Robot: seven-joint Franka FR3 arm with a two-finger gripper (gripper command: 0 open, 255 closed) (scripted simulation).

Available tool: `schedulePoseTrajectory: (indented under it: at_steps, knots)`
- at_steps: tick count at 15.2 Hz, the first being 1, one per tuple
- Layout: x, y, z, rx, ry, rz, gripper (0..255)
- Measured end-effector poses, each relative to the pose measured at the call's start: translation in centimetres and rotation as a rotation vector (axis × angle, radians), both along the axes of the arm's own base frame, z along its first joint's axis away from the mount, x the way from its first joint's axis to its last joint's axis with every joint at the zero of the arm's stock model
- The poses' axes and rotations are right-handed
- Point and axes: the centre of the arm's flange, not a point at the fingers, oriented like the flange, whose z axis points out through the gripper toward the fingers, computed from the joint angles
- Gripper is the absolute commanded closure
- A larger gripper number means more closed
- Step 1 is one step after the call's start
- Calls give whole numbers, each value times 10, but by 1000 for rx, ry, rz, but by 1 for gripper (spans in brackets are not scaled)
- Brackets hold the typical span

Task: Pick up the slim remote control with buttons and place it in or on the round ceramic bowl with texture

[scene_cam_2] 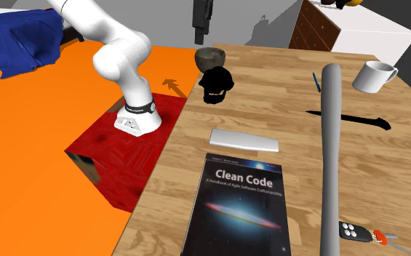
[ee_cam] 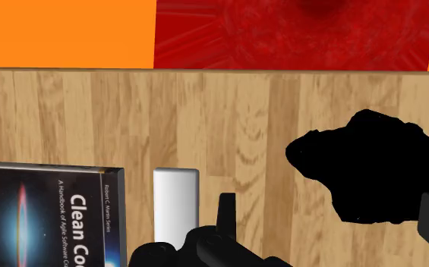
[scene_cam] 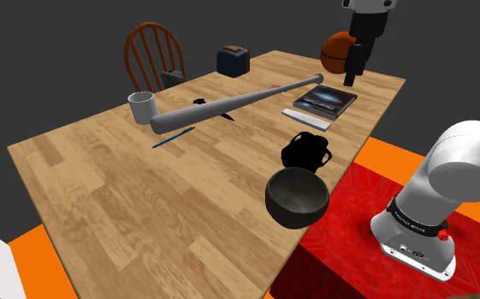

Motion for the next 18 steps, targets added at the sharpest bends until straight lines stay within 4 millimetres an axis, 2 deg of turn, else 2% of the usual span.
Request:
schedulePoseTrajectory:
  at_steps: [2,4,9,12,15,18]
  knots:
    - [3,-3,-5,1,-1,-1,0]
    - [17,-13,-19,3,-5,-4,0]
    - [47,-41,-66,10,-19,-12,0]
    - [70,-53,-96,14,-29,-17,0]
    - [93,-72,-117,19,-40,-22,0]
    - [114,-88,-149,23,-47,-28,0]
